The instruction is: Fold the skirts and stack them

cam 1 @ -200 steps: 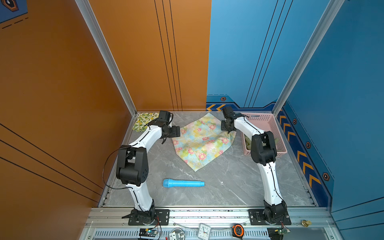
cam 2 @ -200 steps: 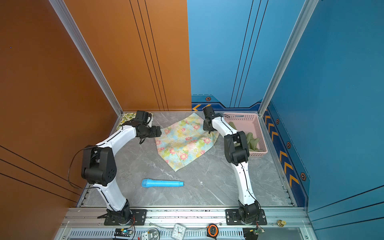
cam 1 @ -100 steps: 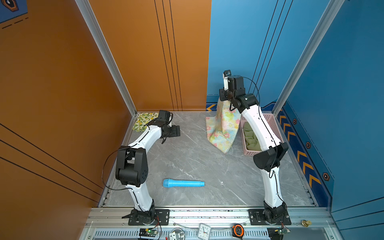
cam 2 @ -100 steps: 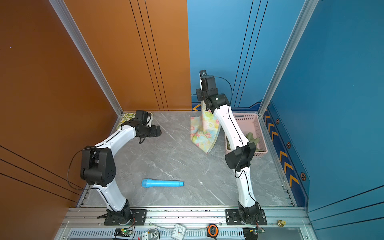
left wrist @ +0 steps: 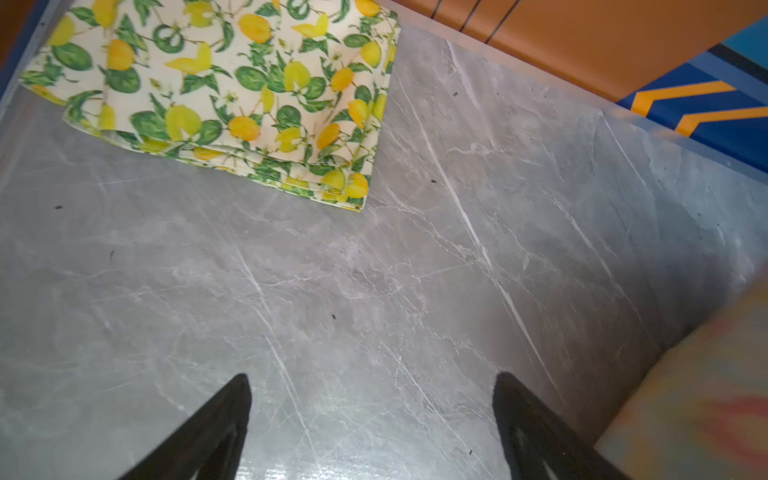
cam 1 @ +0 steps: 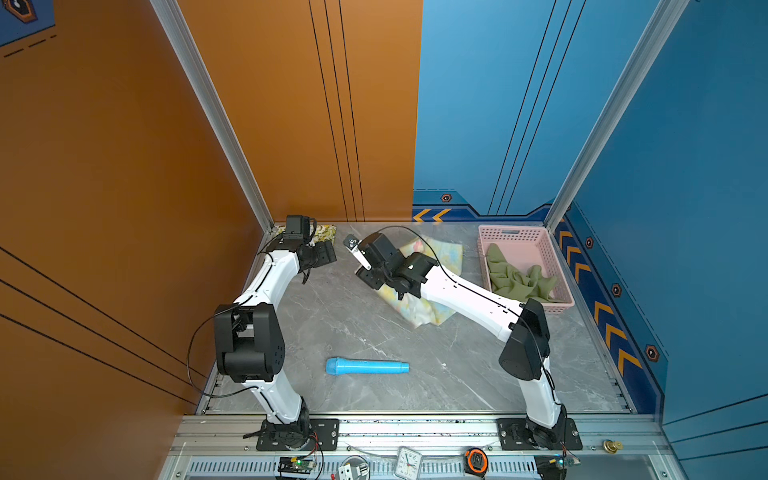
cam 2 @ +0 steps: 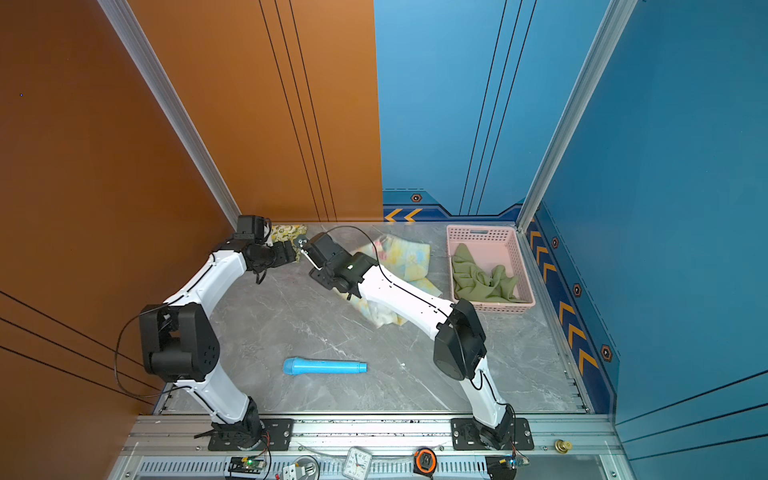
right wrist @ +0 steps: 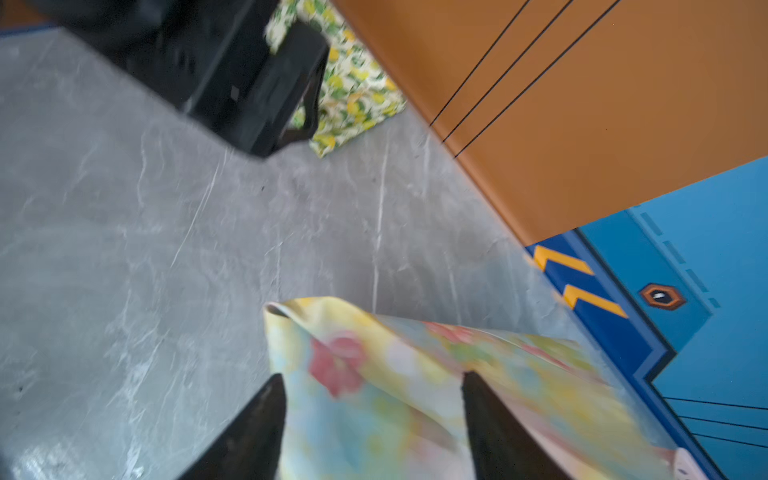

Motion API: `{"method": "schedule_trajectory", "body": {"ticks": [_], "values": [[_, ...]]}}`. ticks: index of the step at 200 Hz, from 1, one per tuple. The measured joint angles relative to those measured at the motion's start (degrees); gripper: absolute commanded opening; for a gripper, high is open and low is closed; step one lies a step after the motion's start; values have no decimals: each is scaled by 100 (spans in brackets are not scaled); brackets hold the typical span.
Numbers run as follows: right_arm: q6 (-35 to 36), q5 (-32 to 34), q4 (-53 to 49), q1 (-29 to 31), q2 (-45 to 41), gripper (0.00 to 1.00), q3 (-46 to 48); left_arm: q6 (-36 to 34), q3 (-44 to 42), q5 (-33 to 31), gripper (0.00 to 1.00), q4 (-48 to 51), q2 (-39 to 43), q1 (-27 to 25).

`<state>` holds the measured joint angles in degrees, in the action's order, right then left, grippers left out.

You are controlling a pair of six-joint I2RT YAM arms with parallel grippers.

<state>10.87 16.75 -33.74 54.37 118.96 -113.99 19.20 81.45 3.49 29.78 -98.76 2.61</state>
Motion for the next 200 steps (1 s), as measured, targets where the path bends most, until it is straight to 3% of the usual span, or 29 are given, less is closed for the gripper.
{"method": "schedule_trajectory", "body": {"ticks": [35,76,124,155,174,200], "values": [[-557,-389,28,-334,-197,95,149,85,-11,-66,92,0,9,225],[-1729,-621,251,-1360,-905,92,649,-149,-11,-142,92,-4,9,-155],[-3180,-767,411,-2420,-1281,90,1993,-1416,-94,-551,90,-129,7,-1694],[-3718,-986,581,-2798,-1554,90,3053,-2422,-461,-743,91,-339,-52,-2774],[-3899,-1115,697,-2920,-1832,90,3526,-2876,-531,-822,92,-356,-317,-3222],[-4006,-1252,938,-2990,-2203,90,3908,-3193,-365,-1091,89,-391,-896,-3436]]}}
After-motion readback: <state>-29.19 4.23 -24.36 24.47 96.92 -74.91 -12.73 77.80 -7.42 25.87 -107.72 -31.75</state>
